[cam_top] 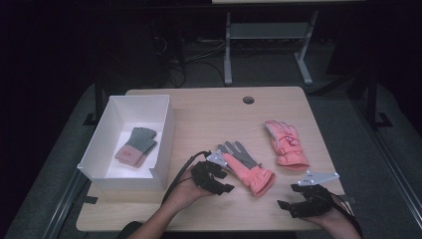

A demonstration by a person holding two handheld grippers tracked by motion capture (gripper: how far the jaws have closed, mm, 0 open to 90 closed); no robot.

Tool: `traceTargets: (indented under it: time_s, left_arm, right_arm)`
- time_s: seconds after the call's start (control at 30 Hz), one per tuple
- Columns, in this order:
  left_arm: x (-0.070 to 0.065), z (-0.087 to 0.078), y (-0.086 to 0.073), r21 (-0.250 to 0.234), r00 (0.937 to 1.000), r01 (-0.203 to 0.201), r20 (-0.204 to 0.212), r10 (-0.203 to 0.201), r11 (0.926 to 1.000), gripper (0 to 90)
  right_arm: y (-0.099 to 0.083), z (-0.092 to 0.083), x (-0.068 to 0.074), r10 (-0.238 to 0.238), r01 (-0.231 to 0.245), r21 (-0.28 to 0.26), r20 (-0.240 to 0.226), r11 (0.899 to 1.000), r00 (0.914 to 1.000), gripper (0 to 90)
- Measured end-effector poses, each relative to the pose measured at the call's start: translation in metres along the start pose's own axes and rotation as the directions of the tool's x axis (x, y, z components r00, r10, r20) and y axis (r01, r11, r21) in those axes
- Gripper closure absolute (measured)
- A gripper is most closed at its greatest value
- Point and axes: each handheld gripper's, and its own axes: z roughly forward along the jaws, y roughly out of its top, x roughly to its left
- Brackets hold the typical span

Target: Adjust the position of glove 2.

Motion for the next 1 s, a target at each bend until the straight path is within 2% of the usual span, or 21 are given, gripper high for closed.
traceTargets:
  time_s: [0.2, 0.4, 0.43, 0.47, 0.5, 0.57, 0.6, 0.67, 0.7, 0.8, 0.83, 1.0]
  left_arm:
    - [0.001, -0.014, -0.018, -0.047, 0.9987, 0.033, -0.038, -0.035, 0.9983, 27.7]
    - [0.000, -0.021, -0.034, -0.061, 0.9956, 0.053, -0.074, -0.057, 0.9967, 17.4]
    - [0.000, -0.022, -0.036, -0.052, 0.9958, 0.048, -0.076, -0.051, 0.9975, 17.4]
    - [-0.001, -0.021, -0.037, -0.059, 0.9952, 0.055, -0.078, -0.060, 0.9967, 16.3]
    - [0.000, -0.022, -0.038, -0.041, 0.9957, 0.034, -0.085, -0.037, 0.9986, 15.8]
    - [-0.001, -0.019, -0.039, -0.048, 0.9944, 0.039, -0.097, -0.043, 0.9981, 15.7]
    - [0.000, -0.019, -0.039, -0.038, 0.9947, 0.031, -0.097, -0.034, 0.9988, 15.6]
    - [0.000, -0.018, -0.040, -0.036, 0.9947, 0.036, -0.095, -0.039, 0.9987, 15.6]
    - [-0.001, -0.017, -0.042, -0.048, 0.9946, 0.049, -0.089, -0.053, 0.9976, 15.6]
    - [0.000, -0.019, -0.044, -0.052, 0.9939, 0.044, -0.099, -0.049, 0.9977, 15.6]
    - [0.001, -0.020, -0.045, -0.045, 0.9939, 0.036, -0.103, -0.040, 0.9984, 15.6]
    - [0.003, -0.023, -0.050, -0.059, 0.9909, 0.065, -0.114, -0.071, 0.9962, 15.6]
  right_arm:
    - [0.016, 0.002, -0.006, 0.013, -0.012, -0.018, 0.008, 1.000, 0.9999, 26.2]
    - [0.032, -0.001, -0.011, 0.012, -0.011, -0.041, 0.018, 0.999, 0.9998, 29.7]
    - [0.038, 0.000, -0.014, 0.027, -0.026, -0.051, 0.022, 0.998, 0.9994, 31.4]
    - [0.043, 0.000, -0.018, 0.021, -0.020, -0.055, 0.025, 0.998, 0.9995, 32.2]
    - [0.046, 0.000, -0.020, 0.023, -0.021, -0.053, 0.032, 0.998, 0.9992, 32.7]
    - [0.053, 0.000, -0.025, 0.041, -0.038, -0.064, 0.034, 0.997, 0.9986, 34.1]
    - [0.057, -0.001, -0.028, 0.040, -0.037, -0.069, 0.038, 0.997, 0.9985, 35.3]
    - [0.065, 0.000, -0.034, 0.051, -0.047, -0.079, 0.045, 0.996, 0.9977, 37.0]
    - [0.070, 0.001, -0.038, 0.060, -0.056, -0.086, 0.049, 0.995, 0.9970, 38.7]
    - [0.079, 0.004, -0.048, 0.078, -0.072, -0.092, 0.064, 0.993, 0.9949, 42.1]
    - [0.081, 0.005, -0.052, 0.089, -0.082, -0.093, 0.070, 0.992, 0.9936, 43.3]
    - [0.092, 0.007, -0.074, 0.137, -0.124, -0.117, 0.119, 0.985, 0.9834, 47.6]
